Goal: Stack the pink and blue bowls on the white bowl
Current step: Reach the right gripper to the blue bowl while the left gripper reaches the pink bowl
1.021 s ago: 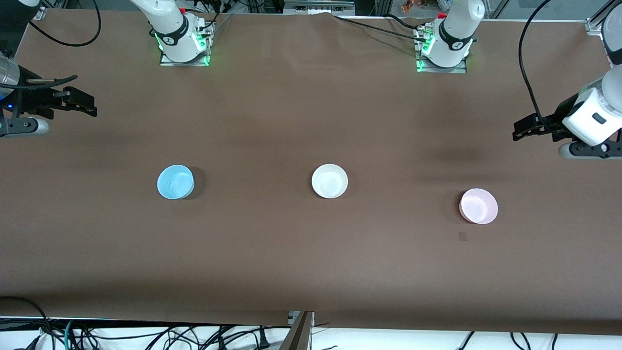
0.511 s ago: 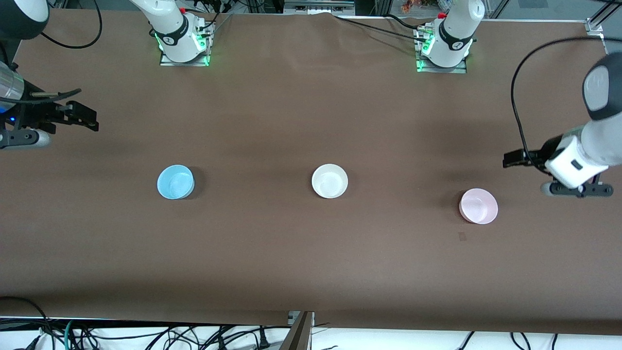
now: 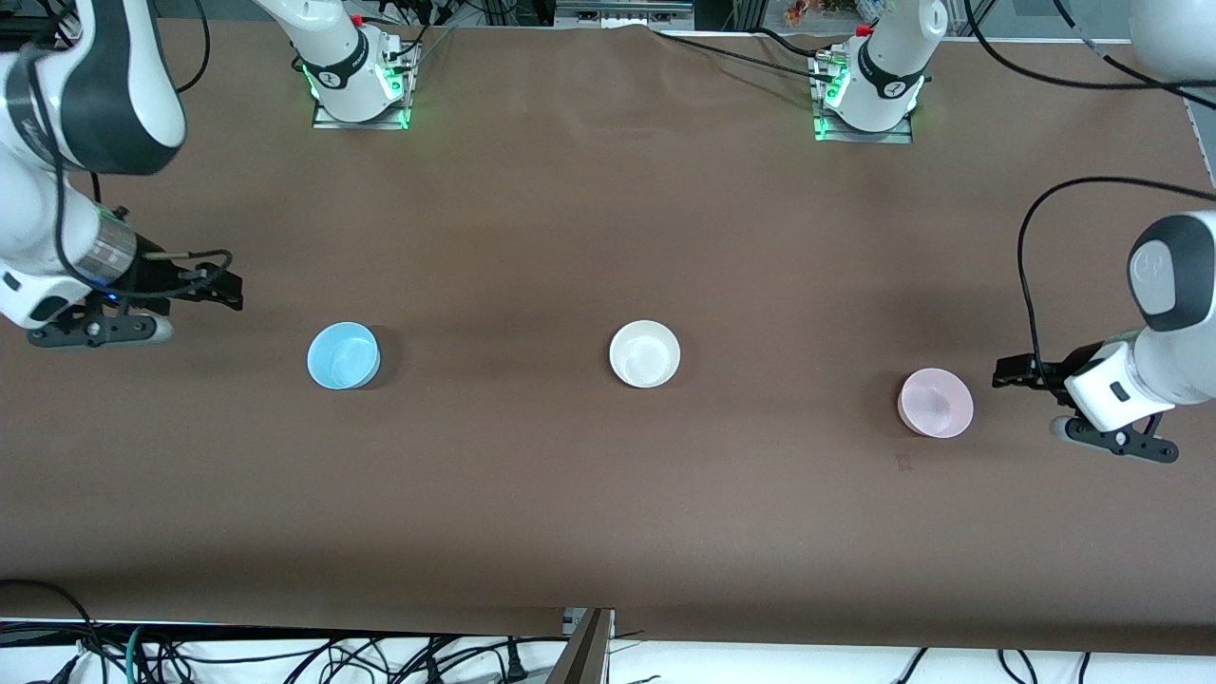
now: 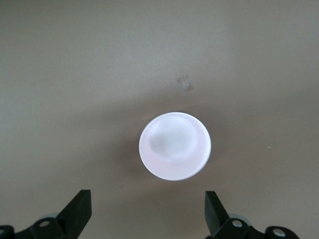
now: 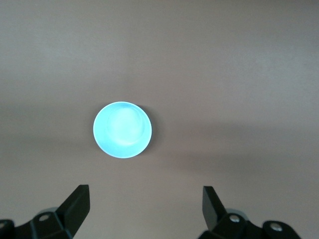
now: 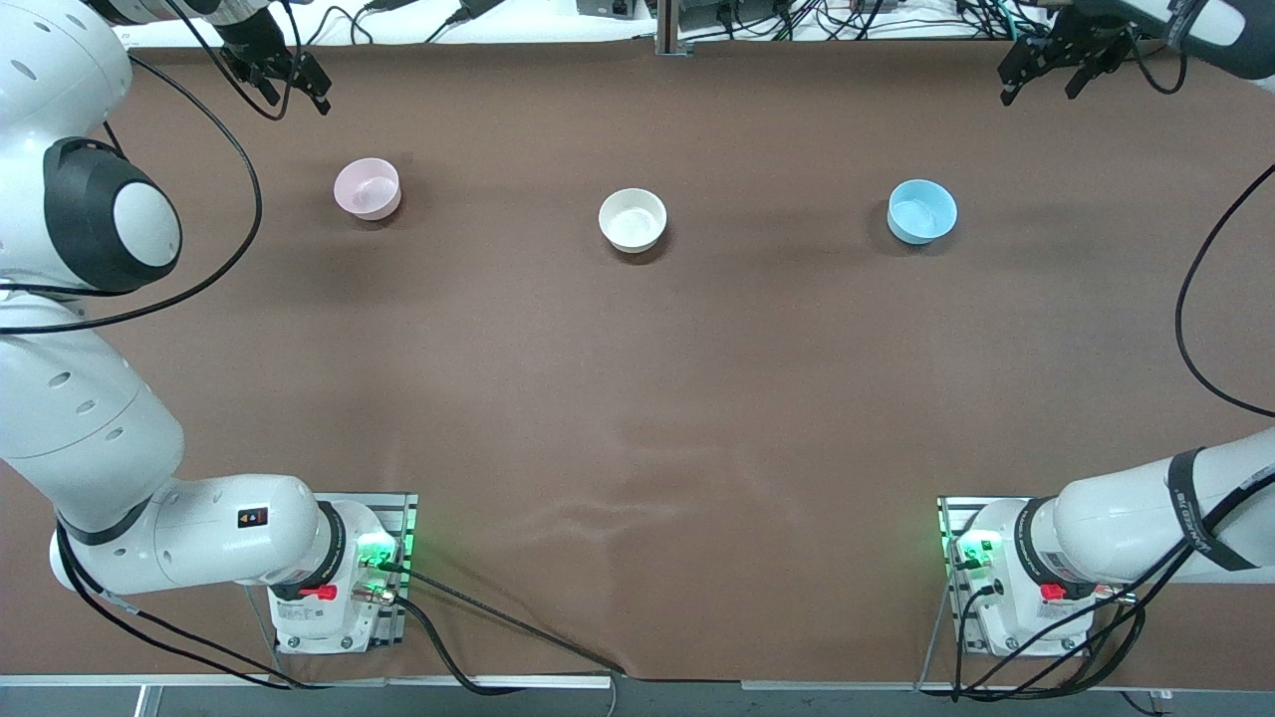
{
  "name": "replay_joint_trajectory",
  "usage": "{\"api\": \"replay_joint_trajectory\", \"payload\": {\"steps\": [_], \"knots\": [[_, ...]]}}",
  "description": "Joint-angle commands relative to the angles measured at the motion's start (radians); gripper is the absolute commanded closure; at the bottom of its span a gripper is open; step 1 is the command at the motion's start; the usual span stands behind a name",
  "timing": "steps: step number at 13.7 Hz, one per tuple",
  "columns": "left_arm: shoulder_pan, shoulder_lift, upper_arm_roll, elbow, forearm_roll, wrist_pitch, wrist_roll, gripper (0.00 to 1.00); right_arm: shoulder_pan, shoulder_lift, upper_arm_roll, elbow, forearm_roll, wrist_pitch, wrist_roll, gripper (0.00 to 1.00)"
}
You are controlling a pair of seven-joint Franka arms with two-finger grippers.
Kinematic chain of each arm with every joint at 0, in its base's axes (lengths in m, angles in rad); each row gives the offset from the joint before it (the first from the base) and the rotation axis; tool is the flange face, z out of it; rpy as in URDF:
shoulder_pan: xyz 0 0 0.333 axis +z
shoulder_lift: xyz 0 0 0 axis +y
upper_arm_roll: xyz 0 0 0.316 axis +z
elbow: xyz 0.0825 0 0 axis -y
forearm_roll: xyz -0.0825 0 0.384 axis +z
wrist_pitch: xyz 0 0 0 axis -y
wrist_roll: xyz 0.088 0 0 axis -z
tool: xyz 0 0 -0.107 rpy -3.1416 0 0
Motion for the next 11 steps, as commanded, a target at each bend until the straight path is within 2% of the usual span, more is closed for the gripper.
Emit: {"api": "replay_joint_trajectory", "payload": {"steps": [1, 4, 8, 11], "knots": [[0.008, 0.076, 0.000, 0.031, 0.019, 0.047, 0.101, 0.00, -0.014, -0.004, 0.005, -0.089, 0.001, 0.089, -0.001, 0.00], [0.006, 0.122, -0.002, 0.027, 0.055, 0.106, 0.187, 0.00, -0.015, 0.066, 0.002, -0.099, 0.009, 0.144, 0.002, 0.00], [-0.011, 0.129, -0.010, -0.038, 0.137, 0.126, 0.191, 0.00, -0.015, 0.146, -0.023, -0.099, 0.019, 0.195, 0.006, 0.00], [-0.009, 0.133, -0.011, -0.096, 0.141, 0.233, 0.223, 0.00, -0.015, 0.194, -0.027, -0.095, 0.067, 0.215, 0.006, 0.00]]}}
